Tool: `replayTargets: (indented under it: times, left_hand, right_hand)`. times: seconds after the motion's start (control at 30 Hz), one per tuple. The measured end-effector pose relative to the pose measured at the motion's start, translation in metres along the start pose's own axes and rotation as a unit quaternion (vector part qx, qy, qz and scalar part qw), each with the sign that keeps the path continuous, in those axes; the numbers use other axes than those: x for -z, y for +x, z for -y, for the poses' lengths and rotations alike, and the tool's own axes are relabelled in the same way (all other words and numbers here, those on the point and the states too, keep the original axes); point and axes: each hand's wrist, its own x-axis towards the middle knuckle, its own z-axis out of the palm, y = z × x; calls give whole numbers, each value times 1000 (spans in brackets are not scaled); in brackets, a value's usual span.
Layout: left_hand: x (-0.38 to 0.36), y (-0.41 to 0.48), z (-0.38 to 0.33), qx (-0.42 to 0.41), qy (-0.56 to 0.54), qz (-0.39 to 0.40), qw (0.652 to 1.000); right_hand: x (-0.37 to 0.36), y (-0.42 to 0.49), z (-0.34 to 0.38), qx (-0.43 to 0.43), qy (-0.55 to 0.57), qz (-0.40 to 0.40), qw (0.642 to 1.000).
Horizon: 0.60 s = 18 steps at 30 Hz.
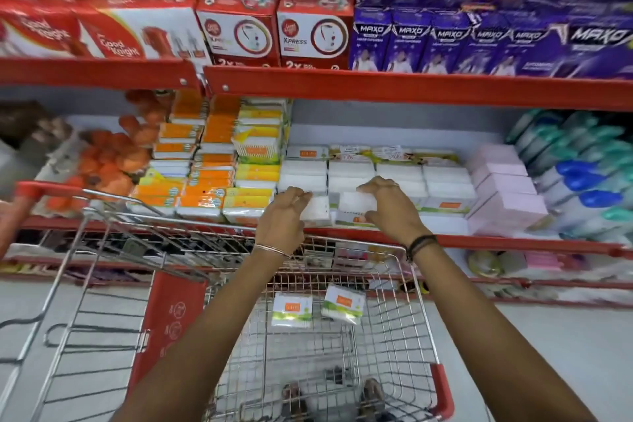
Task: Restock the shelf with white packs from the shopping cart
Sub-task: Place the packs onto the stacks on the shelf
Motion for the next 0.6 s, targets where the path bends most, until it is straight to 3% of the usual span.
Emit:
replayTargets:
  times: [0.3,0.6]
  left_hand:
    - [-26,24,21,8,51,39,998]
    - [-40,31,32,7,50,74,996]
  right_hand:
    - [-33,32,-2,-17,-36,26,999]
    - [-59,36,-9,-15,3,30,999]
